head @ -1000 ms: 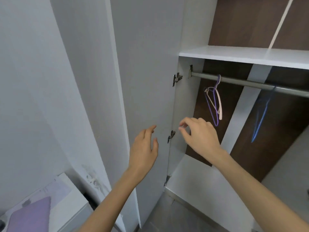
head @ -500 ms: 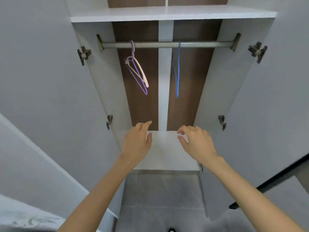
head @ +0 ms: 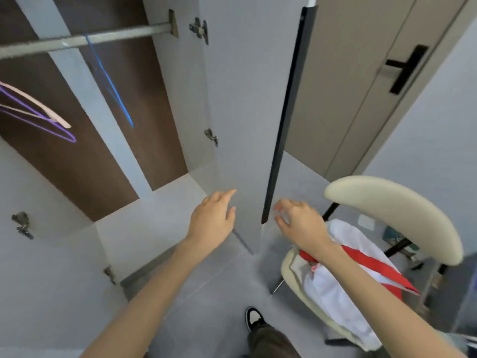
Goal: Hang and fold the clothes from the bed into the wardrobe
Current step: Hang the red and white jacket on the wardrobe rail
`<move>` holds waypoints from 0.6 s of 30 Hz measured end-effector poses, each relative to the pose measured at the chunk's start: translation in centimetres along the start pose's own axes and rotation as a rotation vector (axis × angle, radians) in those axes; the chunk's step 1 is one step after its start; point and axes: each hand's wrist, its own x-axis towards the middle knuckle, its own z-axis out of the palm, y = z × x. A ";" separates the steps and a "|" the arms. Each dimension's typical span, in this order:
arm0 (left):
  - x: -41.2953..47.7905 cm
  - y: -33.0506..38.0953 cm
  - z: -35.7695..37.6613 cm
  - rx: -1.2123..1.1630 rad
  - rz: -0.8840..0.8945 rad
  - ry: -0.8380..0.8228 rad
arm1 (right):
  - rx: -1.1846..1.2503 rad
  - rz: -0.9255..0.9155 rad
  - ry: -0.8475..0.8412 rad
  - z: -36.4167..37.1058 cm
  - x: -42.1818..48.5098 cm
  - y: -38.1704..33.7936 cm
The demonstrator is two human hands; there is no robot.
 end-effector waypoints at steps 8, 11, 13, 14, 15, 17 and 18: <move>0.0 10.3 6.6 -0.070 0.282 -0.181 | 0.027 0.357 0.074 -2.4 -10.7 9.6; 0.3 13.6 9.4 -0.082 0.351 -0.257 | 0.024 0.441 0.071 -2.4 -13.8 13.0; 0.6 15.6 11.5 -0.067 0.381 -0.296 | 0.031 0.499 0.067 -2.1 -15.5 15.6; 0.8 16.5 12.6 -0.060 0.391 -0.313 | 0.039 0.528 0.068 -1.9 -16.2 16.9; 1.0 17.5 13.8 -0.054 0.396 -0.330 | 0.049 0.556 0.071 -1.7 -16.9 18.3; 1.6 19.5 16.4 -0.055 0.392 -0.370 | 0.066 0.603 0.068 -1.1 -18.0 21.3; 1.9 20.5 17.7 -0.059 0.387 -0.396 | 0.069 0.620 0.057 -0.8 -18.3 22.9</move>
